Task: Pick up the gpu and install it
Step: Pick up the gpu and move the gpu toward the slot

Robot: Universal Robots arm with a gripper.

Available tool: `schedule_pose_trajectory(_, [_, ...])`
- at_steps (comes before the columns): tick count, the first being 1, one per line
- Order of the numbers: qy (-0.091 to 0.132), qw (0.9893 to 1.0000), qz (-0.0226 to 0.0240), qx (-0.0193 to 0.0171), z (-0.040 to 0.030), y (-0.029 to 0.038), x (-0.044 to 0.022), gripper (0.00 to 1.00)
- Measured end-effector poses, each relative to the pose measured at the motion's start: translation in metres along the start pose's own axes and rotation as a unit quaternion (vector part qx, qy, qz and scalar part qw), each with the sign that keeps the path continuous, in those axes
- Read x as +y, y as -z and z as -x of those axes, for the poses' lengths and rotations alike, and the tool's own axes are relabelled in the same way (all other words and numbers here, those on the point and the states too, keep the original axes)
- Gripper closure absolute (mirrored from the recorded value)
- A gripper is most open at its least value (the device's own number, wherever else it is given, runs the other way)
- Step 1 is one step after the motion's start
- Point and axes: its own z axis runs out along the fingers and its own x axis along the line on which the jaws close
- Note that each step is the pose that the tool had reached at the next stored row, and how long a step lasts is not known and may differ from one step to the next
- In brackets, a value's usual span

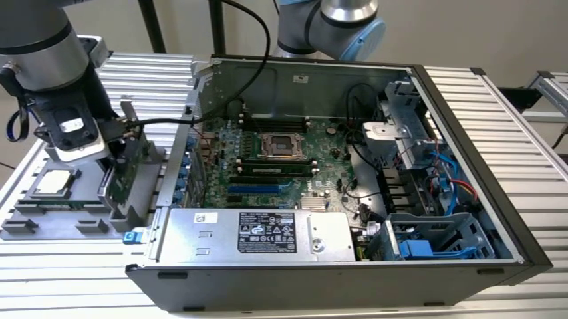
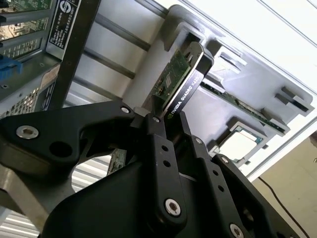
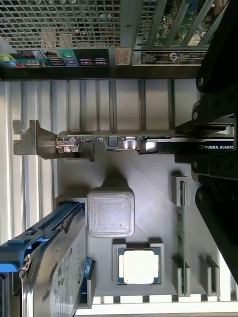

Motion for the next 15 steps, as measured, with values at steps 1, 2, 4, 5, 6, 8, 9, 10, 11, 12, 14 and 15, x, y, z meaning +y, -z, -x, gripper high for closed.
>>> schedule_pose_trajectory(1, [0.0,1.0,0.0,0.0,0.0,0.0013,0.0001,1.0])
schedule_pose_trajectory(2, [0.0,1.0,0.0,0.0,0.0,0.0026,0.0002,1.0])
schedule_pose_trajectory(4, [0.0,1.0,0.0,0.0,0.0,0.0052,0.0003,1.0])
schedule_pose_trajectory(5, [0.0,1.0,0.0,0.0001,0.0,0.0066,0.0004,1.0])
schedule_pose_trajectory(6, [0.001,1.0,0.0001,0.0001,0.0,0.0078,0.0005,1.0])
schedule_pose_trajectory(8, [0.001,1.0,0.0001,0.0001,0.0,0.0103,0.0006,1.0])
schedule_pose_trajectory(9, [0.001,1.0,0.0001,0.0001,0.0,0.0116,0.0007,1.0])
schedule_pose_trajectory(10, [0.002,1.0,0.0001,0.0001,0.0,0.0129,0.0008,1.0])
schedule_pose_trajectory(11, [0.002,1.0,0.0001,0.0001,0.0,0.0141,0.0008,1.0])
schedule_pose_trajectory(12, [0.002,1.0,0.0002,0.0001,0.0,0.0153,0.0009,1.0])
schedule_pose_trajectory(14, [0.002,1.0,0.0002,0.0001,0.0001,0.018,0.0011,1.0])
schedule_pose_trajectory(15, [0.002,1.0,0.0002,0.0002,0.0001,0.0194,0.0012,1.0])
